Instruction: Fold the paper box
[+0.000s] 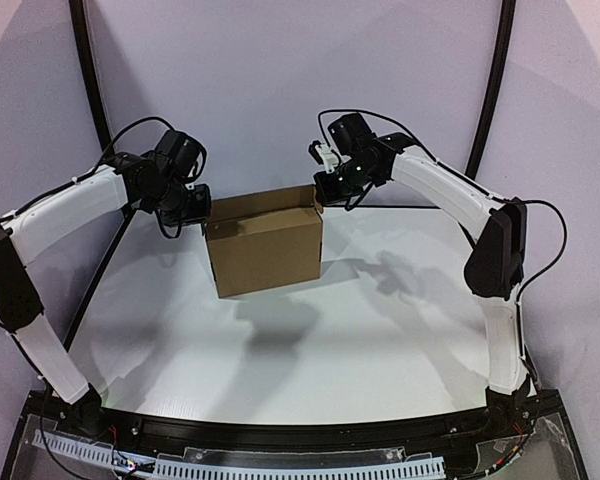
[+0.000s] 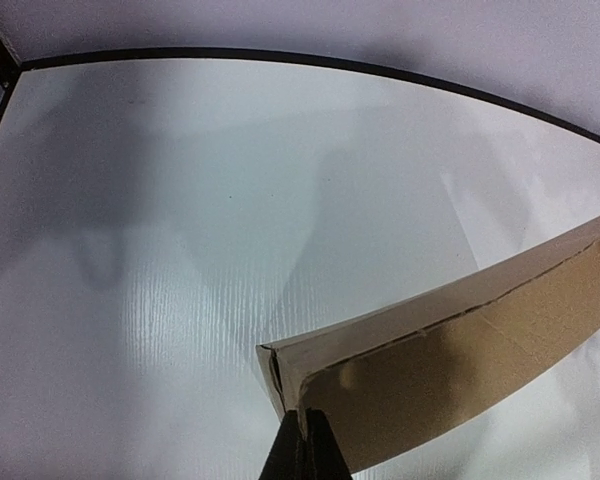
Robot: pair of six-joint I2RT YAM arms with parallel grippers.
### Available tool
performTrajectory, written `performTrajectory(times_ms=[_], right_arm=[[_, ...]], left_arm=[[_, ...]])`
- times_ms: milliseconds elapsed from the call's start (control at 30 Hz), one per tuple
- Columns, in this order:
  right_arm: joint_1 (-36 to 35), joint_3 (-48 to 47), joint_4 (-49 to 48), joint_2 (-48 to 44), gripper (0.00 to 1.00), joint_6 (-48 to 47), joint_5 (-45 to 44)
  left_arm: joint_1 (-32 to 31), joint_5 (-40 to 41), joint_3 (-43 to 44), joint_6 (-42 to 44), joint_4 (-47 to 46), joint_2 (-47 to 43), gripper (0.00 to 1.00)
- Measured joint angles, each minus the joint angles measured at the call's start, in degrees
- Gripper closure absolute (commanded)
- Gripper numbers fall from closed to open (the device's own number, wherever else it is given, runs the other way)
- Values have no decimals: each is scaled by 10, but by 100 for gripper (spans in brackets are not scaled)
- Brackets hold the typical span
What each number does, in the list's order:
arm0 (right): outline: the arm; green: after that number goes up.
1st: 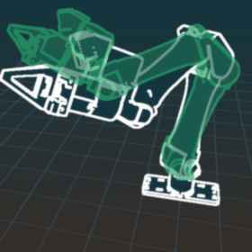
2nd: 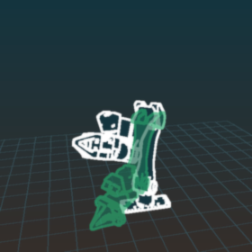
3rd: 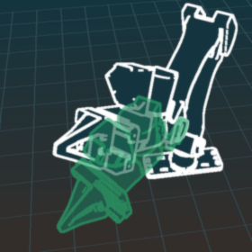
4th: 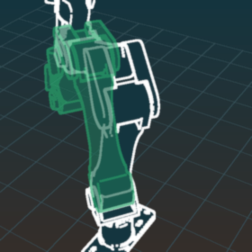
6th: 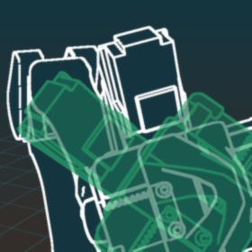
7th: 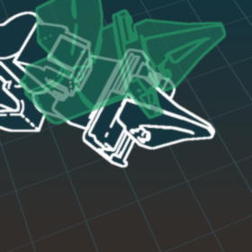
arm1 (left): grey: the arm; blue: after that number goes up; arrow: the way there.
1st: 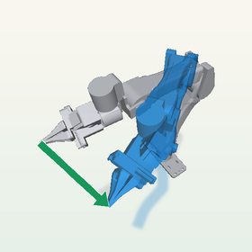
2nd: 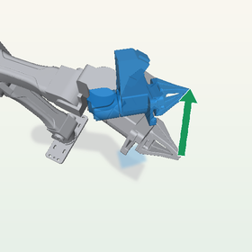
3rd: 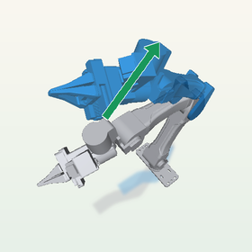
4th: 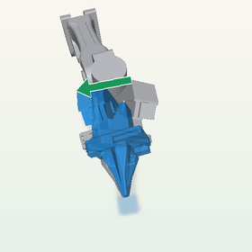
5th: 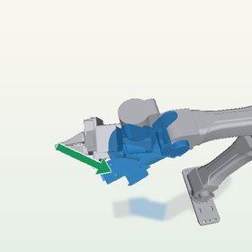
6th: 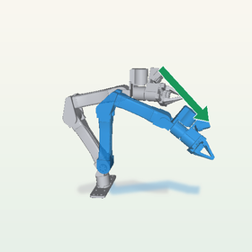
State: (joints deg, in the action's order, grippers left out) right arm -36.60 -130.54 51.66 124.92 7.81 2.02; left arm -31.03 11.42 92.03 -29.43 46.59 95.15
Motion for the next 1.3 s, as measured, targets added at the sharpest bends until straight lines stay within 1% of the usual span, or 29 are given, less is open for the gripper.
performTrajectory(times_ms=[133,400,567,767,867,1300], right_arm=[[-1,20,-37,-2,100,14,-4],[-3,31,-57,-3,100,27,-5],[-9,44,-67,-10,100,28,-13],[-12,78,-89,-28,100,35,-16],[-12,87,-99,-31,100,40,-16],[-17,186,-178,-80,100,64,-21]], left_arm=[[-2,6,0,-25,0,1,99],[-2,22,13,-60,6,12,99],[-2,35,44,-76,30,33,99],[-5,44,41,-91,29,34,99],[-9,57,24,-104,12,30,99],[-37,95,-77,-160,-72,-25,99]])
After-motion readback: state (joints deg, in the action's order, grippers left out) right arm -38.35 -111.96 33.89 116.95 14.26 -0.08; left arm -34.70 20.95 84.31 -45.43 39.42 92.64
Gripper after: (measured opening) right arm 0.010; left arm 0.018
